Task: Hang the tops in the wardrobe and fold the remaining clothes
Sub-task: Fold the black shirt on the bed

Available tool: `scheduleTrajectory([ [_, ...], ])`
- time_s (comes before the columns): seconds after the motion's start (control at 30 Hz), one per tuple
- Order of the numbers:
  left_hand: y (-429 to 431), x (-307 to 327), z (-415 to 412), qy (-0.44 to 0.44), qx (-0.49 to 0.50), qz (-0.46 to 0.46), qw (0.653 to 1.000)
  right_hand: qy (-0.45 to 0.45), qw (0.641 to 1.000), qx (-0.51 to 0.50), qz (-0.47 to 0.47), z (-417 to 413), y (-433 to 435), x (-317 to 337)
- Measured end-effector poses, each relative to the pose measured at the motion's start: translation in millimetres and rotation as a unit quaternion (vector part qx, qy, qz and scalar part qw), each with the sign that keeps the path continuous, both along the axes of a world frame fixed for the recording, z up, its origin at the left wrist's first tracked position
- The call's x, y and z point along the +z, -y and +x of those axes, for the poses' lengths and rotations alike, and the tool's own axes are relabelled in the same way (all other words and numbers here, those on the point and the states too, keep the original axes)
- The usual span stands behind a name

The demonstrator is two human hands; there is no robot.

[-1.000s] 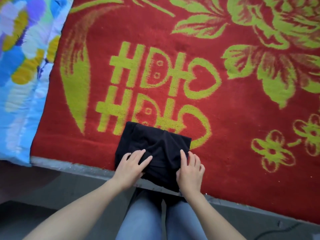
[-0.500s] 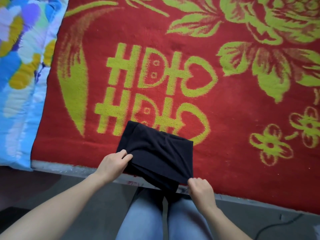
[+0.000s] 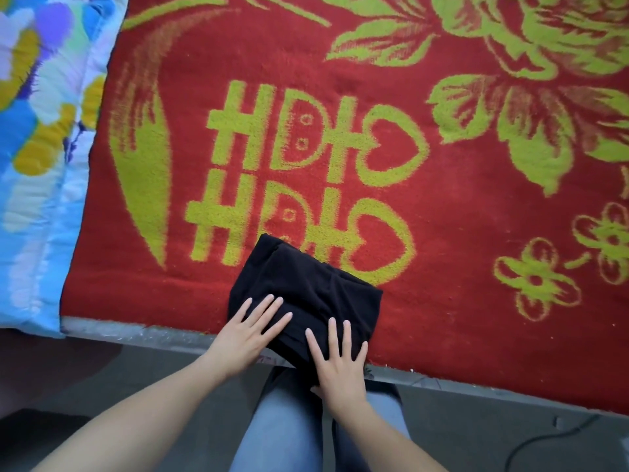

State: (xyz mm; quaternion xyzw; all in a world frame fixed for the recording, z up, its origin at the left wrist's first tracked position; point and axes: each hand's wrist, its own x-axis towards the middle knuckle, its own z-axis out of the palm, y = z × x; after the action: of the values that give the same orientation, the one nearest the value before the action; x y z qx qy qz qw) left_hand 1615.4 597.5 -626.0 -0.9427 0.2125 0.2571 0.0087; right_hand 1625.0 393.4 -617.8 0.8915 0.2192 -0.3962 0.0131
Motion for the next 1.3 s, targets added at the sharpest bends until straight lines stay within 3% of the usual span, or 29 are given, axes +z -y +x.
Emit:
scheduleTrajectory([
  [0.07,6.2,-5.9,5.6,-0.014,0.012,0.011,1.000,0.015,0.999,0.026,-0.023,12.0,-1.0,-5.6],
  [0.27,3.3,-27.7,-2.8,-0.108,0.041,0.075,0.990,0.085,0.989,0.112,0.053,40.3,8.4,-12.1],
  [0.37,11.4,-15.7,1.2,-0.067,0.088,0.054,0.992,0.165,0.967,0.124,0.150,60.6,18.9,-4.4],
  [0.47,30.0,-11.7,2.0,0.030,0.166,-0.026,0.985,0.226,0.945,0.098,0.217,68.5,30.7,6.4],
  [0.67,51.6,-7.4,22.6,0.171,0.229,-0.154,0.946,0.279,0.933,0.092,0.209,82.0,49.8,40.0],
  [1.0,26.9,82.7,49.9,0.255,0.259,-0.102,0.926,0.295,0.902,0.251,0.192,140.2,23.2,132.4],
  [1.13,19.7,138.4,35.0,0.301,0.319,-0.043,0.898,0.304,0.859,0.363,0.195,164.5,-4.8,188.9],
  [1.3,15.4,203.7,-16.6,0.365,0.433,0.037,0.823,0.334,0.773,0.479,0.250,157.8,-54.4,241.6],
])
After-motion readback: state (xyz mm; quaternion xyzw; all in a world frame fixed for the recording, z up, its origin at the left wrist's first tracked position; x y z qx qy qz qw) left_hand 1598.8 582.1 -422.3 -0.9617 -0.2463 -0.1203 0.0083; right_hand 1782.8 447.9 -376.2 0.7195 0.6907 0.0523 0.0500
